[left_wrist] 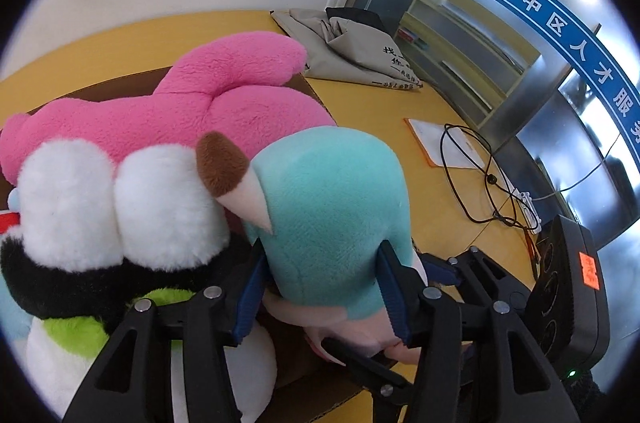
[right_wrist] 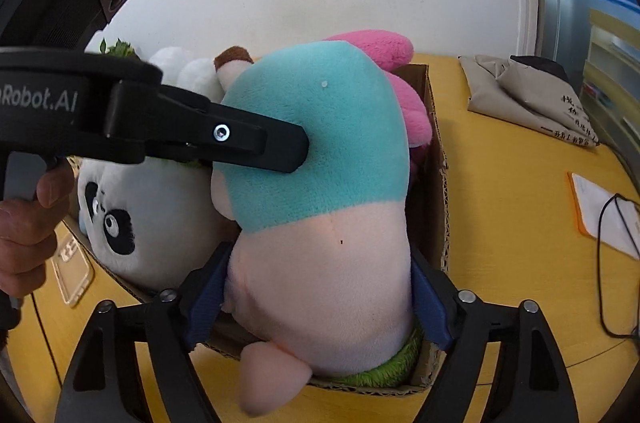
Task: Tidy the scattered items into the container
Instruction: 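Lift the pig plush with both grippers and lower it into the box, then open both grippers and withdraw them from the pig plush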
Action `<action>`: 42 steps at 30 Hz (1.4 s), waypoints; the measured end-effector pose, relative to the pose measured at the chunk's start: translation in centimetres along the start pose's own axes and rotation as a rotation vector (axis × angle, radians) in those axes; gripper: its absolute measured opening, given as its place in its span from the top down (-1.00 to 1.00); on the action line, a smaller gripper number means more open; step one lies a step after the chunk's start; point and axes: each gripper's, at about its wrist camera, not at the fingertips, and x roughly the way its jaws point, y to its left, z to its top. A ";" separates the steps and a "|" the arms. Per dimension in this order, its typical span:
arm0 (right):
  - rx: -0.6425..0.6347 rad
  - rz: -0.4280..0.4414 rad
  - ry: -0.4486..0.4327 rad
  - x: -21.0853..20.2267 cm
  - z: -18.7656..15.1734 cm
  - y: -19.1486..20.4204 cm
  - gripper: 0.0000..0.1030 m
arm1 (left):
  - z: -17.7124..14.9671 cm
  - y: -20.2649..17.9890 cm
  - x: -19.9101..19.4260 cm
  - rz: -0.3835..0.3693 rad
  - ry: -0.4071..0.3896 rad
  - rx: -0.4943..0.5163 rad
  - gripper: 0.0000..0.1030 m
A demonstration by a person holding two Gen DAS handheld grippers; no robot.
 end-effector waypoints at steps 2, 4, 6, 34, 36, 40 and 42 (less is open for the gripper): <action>-0.015 -0.025 -0.004 -0.3 -0.2 0.3 -0.91 | -0.2 0.2 -0.7 0.005 -0.017 -0.019 -0.27; -0.011 -0.027 -0.016 -0.9 -0.4 0.3 -0.92 | -0.5 0.3 -1.9 0.022 -0.042 -0.020 -0.27; 0.004 -0.037 -0.034 -1.8 -0.5 0.1 -0.93 | -0.9 0.6 -3.8 0.082 -0.094 -0.034 -0.27; 0.227 -0.075 0.078 -1.1 -3.1 -1.1 -1.00 | -16.8 12.9 -11.2 0.284 -0.162 -0.216 -0.21; 0.228 -0.071 0.086 -1.5 -3.5 -1.0 -1.00 | -16.7 12.9 -11.4 0.279 -0.171 -0.207 -0.21; 0.208 -0.127 0.102 -2.4 -3.2 -0.3 -1.00 | -17.0 11.8 -12.8 0.307 -0.226 -0.177 -0.22; 0.171 -0.168 0.092 -3.1 -2.8 0.6 -1.00 | -17.2 11.3 -14.7 0.320 -0.282 -0.176 -0.28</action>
